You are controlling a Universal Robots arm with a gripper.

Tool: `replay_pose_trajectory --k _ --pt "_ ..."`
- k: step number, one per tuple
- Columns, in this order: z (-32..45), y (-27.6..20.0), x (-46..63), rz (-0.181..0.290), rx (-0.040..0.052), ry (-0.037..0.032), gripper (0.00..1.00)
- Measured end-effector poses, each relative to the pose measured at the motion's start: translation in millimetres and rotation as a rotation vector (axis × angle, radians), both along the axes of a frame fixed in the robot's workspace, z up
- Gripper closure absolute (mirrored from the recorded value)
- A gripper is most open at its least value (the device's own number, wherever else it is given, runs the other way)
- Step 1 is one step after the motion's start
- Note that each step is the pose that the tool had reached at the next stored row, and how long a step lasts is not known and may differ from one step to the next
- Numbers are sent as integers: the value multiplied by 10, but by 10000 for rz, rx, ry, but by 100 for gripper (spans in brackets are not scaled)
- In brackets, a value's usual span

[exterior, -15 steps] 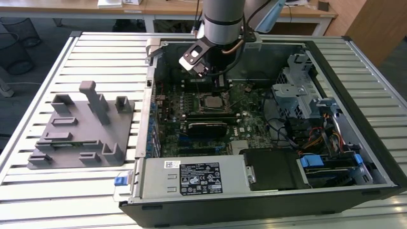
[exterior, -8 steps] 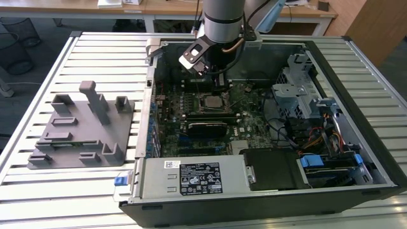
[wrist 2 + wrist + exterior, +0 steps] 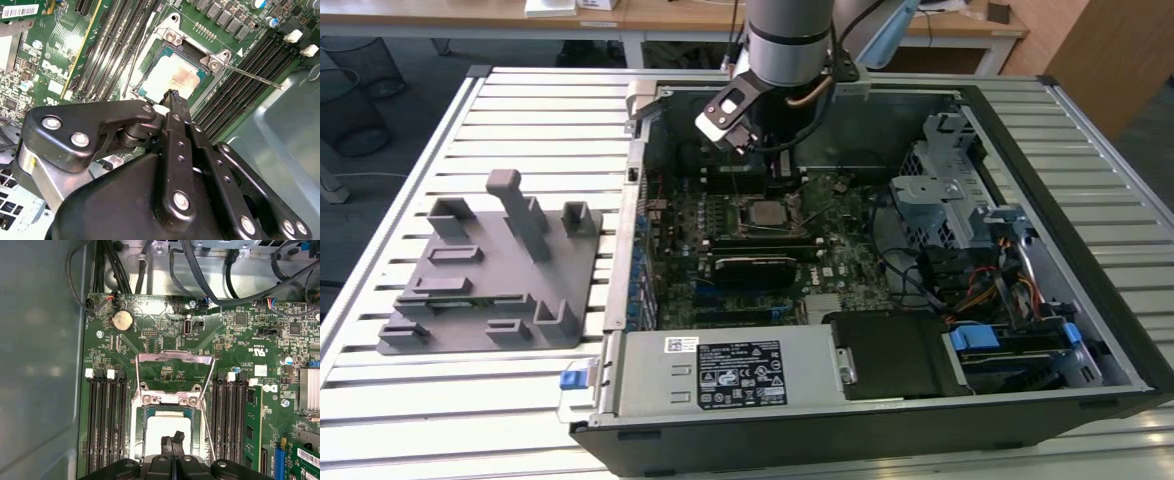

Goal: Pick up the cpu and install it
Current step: 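Close the cpu cover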

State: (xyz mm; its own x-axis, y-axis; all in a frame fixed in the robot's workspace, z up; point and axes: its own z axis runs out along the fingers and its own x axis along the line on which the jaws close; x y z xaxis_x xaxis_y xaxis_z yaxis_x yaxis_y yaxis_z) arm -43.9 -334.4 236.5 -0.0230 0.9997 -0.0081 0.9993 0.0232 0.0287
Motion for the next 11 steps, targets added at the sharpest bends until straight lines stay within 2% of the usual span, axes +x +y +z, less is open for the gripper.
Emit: replay_pose_trajectory --k 11 --pt "42 14 0 1 -103 0 89"
